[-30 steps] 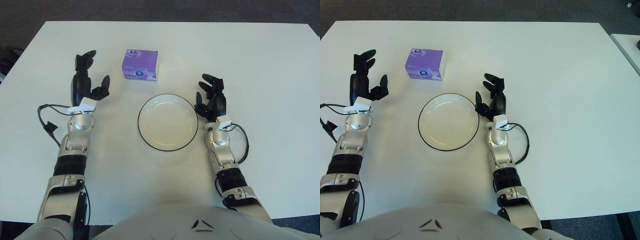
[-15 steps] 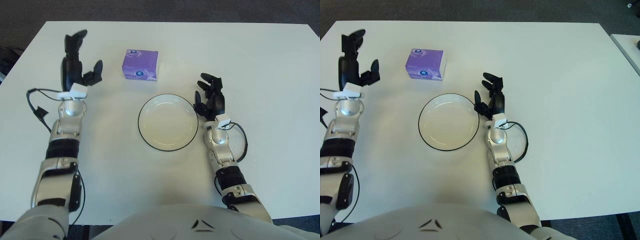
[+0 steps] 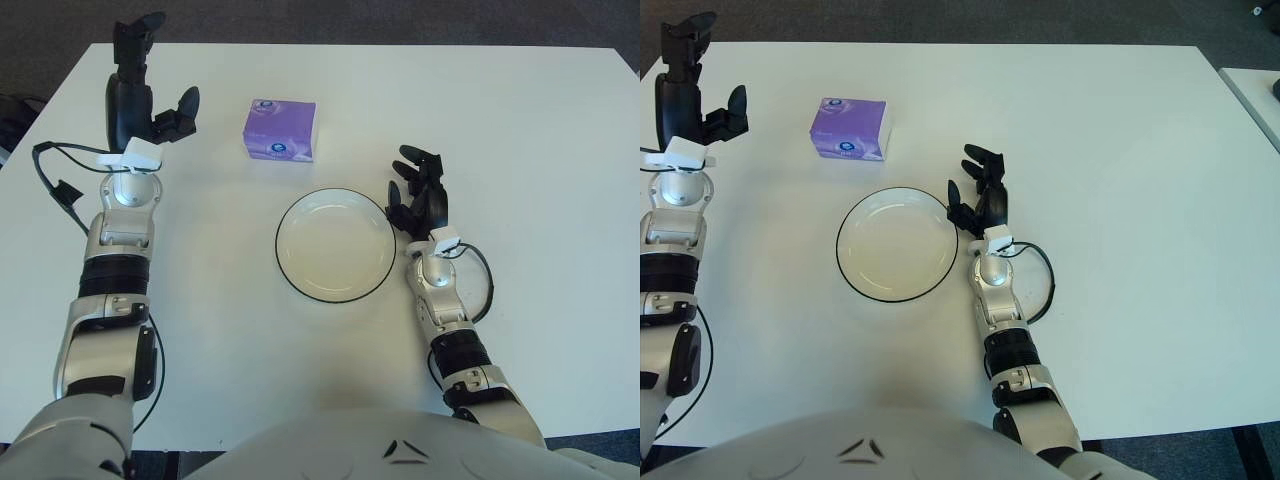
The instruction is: Put the tissue paper into the plate.
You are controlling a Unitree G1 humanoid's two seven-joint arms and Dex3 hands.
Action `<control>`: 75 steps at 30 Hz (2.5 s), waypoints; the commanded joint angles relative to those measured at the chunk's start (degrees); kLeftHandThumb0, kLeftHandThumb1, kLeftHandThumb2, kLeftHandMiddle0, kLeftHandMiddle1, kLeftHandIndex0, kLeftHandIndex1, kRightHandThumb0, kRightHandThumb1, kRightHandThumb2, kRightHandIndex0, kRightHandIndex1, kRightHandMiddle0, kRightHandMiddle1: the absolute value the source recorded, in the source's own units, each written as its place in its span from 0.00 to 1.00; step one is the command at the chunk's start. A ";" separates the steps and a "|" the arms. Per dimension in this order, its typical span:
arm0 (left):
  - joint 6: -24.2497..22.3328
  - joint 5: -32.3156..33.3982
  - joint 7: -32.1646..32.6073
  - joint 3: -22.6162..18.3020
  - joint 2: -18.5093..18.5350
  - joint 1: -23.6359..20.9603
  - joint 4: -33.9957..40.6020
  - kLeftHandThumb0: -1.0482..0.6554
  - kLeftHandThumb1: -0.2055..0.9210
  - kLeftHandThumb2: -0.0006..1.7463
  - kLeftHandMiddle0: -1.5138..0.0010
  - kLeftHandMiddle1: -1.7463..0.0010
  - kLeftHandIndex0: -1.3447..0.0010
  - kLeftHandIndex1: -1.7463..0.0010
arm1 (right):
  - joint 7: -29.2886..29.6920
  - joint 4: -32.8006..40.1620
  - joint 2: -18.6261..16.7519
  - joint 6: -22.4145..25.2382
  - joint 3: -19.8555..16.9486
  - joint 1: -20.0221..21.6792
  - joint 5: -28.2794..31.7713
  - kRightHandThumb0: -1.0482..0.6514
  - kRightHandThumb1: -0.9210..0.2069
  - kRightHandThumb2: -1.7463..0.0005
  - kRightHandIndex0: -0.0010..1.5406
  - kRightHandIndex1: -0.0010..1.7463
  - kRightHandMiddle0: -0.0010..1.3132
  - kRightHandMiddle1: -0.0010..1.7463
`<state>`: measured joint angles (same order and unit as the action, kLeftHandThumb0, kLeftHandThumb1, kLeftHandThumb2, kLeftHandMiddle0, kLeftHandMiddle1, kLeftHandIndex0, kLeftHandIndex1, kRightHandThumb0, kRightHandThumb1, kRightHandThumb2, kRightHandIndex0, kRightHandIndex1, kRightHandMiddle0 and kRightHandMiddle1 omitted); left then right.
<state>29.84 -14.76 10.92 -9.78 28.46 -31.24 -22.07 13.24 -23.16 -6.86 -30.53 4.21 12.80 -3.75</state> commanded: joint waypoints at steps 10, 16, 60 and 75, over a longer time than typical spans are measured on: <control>-6.83 -4.27 -2.95 2.88 2.49 -6.05 3.52 0.28 1.00 0.36 0.80 0.87 1.00 0.54 | -0.64 -6.81 -1.38 0.10 0.27 -4.09 -0.19 0.35 0.13 0.57 0.23 0.48 0.00 0.63; -11.71 -9.46 -3.13 5.42 3.51 -10.19 4.65 0.26 1.00 0.38 0.79 0.88 1.00 0.52 | -0.93 -7.66 -1.24 -0.26 0.16 -3.79 -0.17 0.34 0.13 0.57 0.24 0.48 0.00 0.63; -2.67 -30.40 6.69 35.77 -1.01 -45.97 -50.03 0.08 1.00 0.43 0.80 0.95 1.00 0.59 | 0.06 -8.64 -0.89 -1.46 -0.57 -4.14 -0.55 0.34 0.14 0.58 0.22 0.47 0.01 0.63; -8.51 -35.96 10.07 43.30 -4.39 -47.60 -54.25 0.11 1.00 0.45 0.80 0.96 1.00 0.65 | 0.28 -7.86 -1.20 -1.93 -0.42 -5.11 -0.21 0.36 0.15 0.56 0.22 0.47 0.01 0.63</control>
<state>22.63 -49.14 20.02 31.91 24.67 -77.19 -75.39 13.28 -25.99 -7.07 -31.44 4.05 15.44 -3.57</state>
